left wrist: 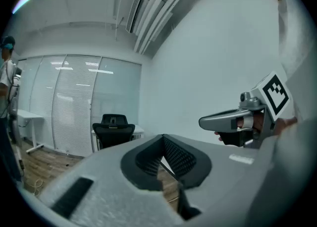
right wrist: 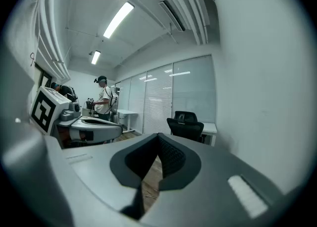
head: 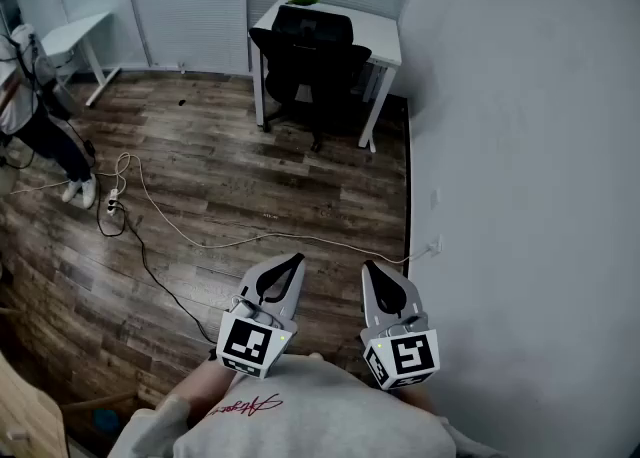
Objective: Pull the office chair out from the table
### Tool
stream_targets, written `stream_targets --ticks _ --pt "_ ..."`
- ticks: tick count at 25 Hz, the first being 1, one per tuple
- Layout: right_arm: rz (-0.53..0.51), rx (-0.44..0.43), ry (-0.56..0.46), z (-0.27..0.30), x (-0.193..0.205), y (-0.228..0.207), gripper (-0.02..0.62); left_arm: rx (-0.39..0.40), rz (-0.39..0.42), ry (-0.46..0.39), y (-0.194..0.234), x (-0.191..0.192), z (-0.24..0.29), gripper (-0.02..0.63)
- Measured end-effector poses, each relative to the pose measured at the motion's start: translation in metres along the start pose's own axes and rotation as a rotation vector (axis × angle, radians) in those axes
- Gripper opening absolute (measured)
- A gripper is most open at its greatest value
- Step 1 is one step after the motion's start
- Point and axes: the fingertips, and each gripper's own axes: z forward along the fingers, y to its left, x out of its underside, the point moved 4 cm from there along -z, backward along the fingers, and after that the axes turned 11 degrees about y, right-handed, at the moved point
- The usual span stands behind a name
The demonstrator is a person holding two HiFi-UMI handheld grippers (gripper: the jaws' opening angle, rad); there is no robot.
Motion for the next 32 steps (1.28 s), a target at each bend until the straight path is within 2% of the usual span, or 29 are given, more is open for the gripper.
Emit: stream_targets --ticks 21,32 --pt "-0.021 -0.015 -0.011 0.014 -0.003 0.035 -0.006 0.007 0.016 -0.006 0.028 0.008 -0.02 -0.005" --pt "0.014 0.039 -0.047 0.033 -0.003 0.049 -0.006 0.036 0.049 -0.006 0.059 0.018 -0.024 -0.005"
